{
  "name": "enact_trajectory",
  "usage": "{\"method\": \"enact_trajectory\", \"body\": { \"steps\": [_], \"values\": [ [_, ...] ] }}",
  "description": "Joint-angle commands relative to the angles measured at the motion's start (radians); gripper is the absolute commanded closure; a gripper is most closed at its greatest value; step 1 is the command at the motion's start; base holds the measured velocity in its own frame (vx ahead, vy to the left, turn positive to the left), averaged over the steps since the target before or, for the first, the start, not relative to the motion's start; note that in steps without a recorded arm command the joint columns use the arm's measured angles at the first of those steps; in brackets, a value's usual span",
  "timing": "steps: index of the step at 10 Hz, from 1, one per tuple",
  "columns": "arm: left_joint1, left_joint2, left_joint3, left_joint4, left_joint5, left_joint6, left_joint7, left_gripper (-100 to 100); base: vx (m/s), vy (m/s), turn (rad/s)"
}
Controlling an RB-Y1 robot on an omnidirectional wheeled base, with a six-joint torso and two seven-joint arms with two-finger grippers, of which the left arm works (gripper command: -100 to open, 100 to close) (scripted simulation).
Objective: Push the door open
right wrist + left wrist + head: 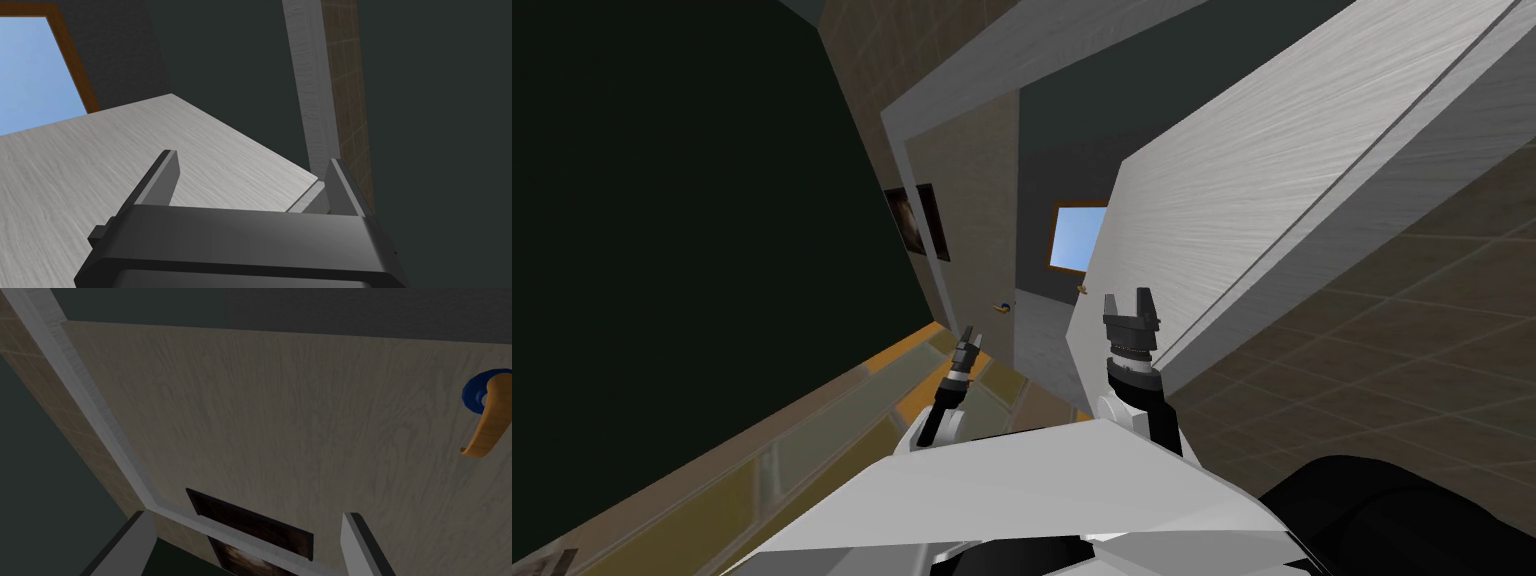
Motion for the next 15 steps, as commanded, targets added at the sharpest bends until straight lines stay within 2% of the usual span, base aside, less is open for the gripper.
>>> {"method": "enact_trajectory", "body": {
  "steps": [1,6,7,8,15],
  "values": [
    [-0.022,0.000,-0.009,0.050,-0.007,-0.012,0.003,-100,0.062,0.029,-0.027],
    [-0.083,0.000,-0.043,0.210,-0.029,-0.028,0.013,-100,0.094,0.060,-0.024],
    [-0.094,-0.001,-0.050,0.235,-0.033,-0.031,0.015,-100,0.103,0.081,-0.024],
    [-0.094,-0.001,-0.050,0.239,-0.033,-0.031,0.015,-100,0.073,0.041,-0.013],
    [-0.171,-0.005,-0.093,0.431,-0.061,-0.052,0.027,-100,0.086,0.047,-0.020]
  ]
}}
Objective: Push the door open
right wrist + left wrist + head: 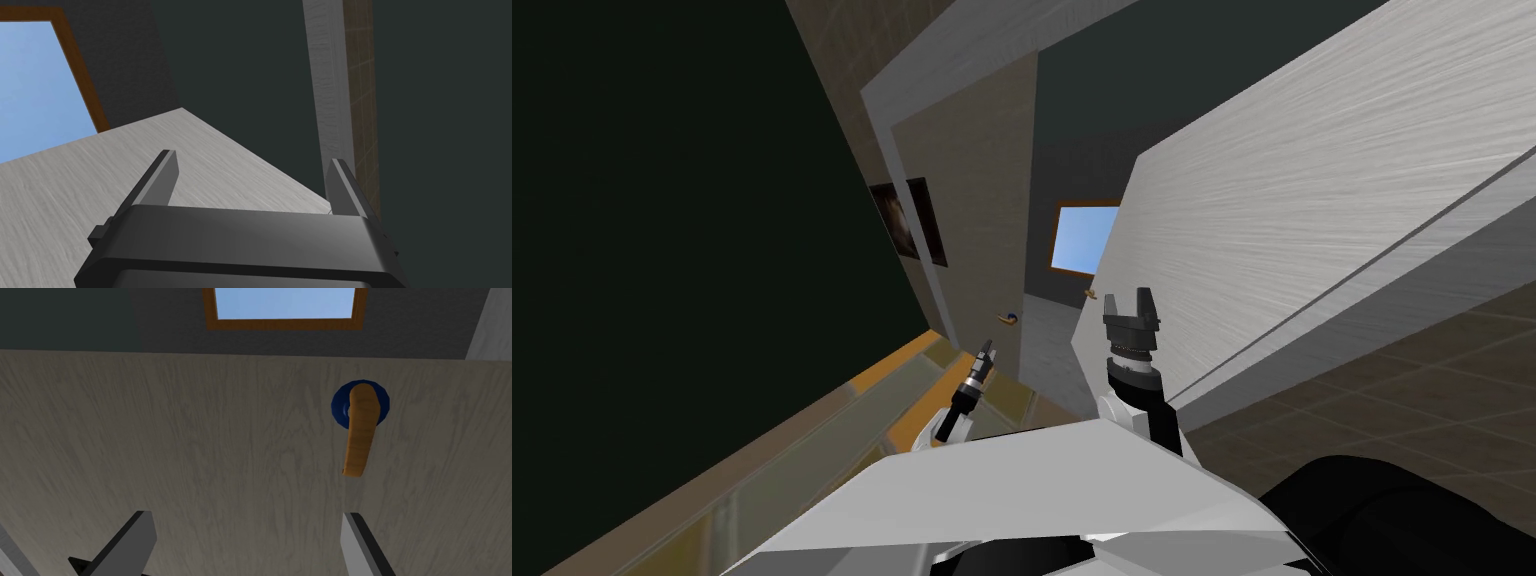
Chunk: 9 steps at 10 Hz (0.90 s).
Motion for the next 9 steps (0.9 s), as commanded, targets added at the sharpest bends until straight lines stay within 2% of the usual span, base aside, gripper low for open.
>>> {"method": "enact_trajectory", "body": {
  "steps": [1,9],
  "values": [
    [-0.016,0.000,-0.010,0.041,-0.006,-0.004,0.004,-100,0.081,0.061,-0.018],
    [-0.091,-0.010,-0.051,0.228,-0.033,-0.024,0.017,-100,0.099,0.051,-0.019]
  ]
}}
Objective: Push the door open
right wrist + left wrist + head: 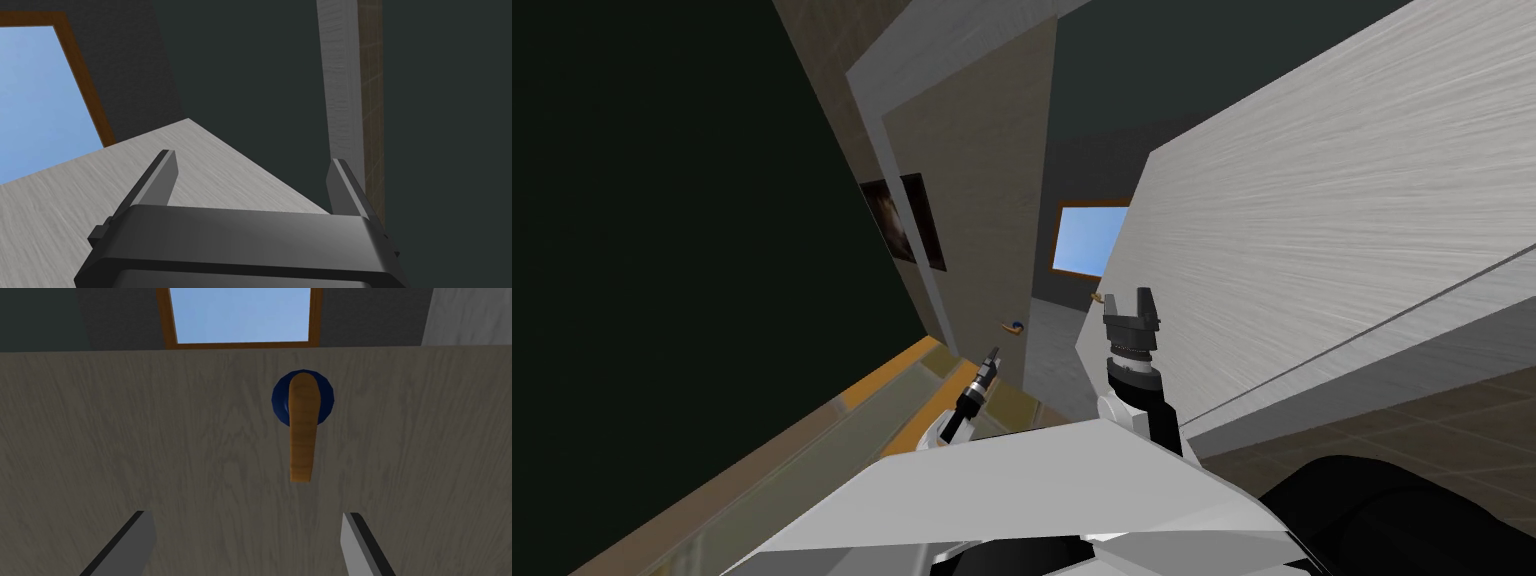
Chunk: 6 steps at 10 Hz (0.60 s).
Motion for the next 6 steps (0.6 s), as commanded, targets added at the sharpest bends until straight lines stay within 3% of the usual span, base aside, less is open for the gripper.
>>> {"method": "enact_trajectory", "body": {
  "steps": [1,4,6],
  "values": [
    [-0.017,-0.003,-0.006,0.043,-0.004,-0.009,0.002,-100,0.107,0.040,-0.012],
    [-0.044,-0.008,-0.021,0.111,-0.014,-0.017,0.006,-100,0.103,0.051,-0.017],
    [-0.041,-0.007,-0.014,0.114,-0.010,-0.028,0.000,-100,0.088,-0.002,-0.019]
  ]
}}
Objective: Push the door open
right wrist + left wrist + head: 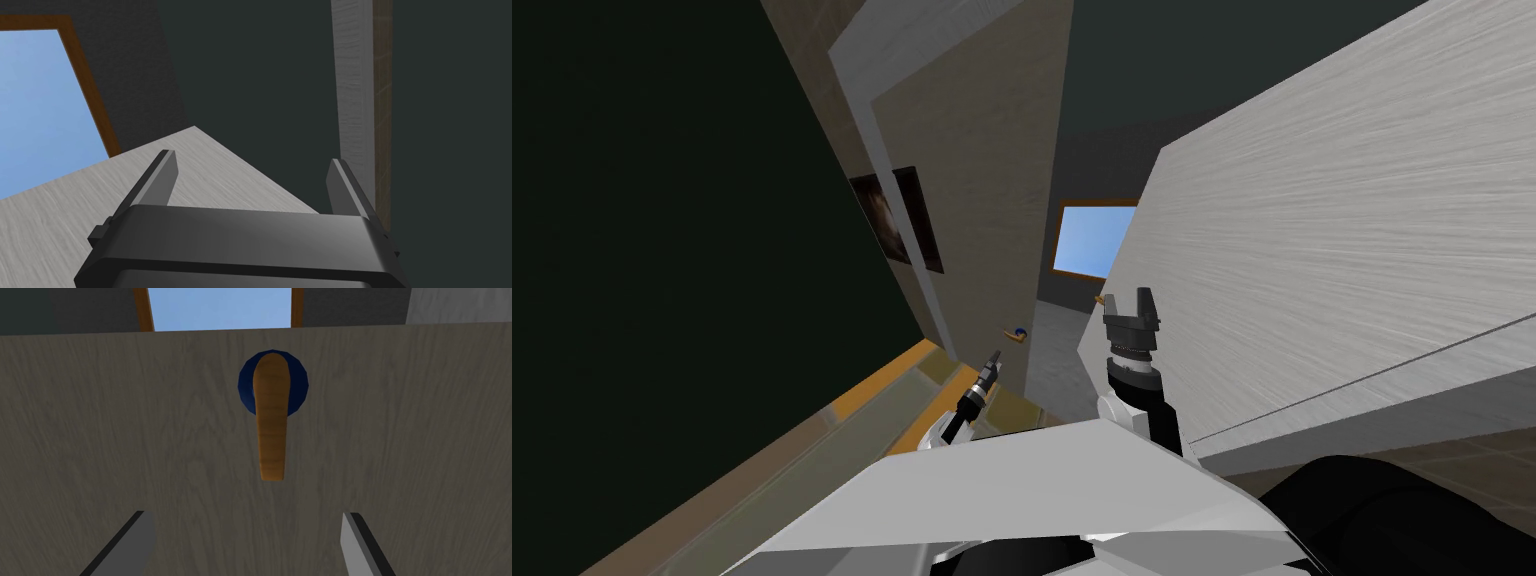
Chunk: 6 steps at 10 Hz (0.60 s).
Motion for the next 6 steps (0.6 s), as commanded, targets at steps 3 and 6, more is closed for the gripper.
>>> {"method": "enact_trajectory", "body": {
  "steps": [3,6],
  "values": [
    [0.011,0.002,0.005,0.001,0.002,-0.009,-0.009,-100,0.193,-0.088,-0.023],
    [0.018,-0.003,0.010,0.009,0.004,-0.021,-0.017,-100,0.196,-0.119,-0.025]
  ]
}}
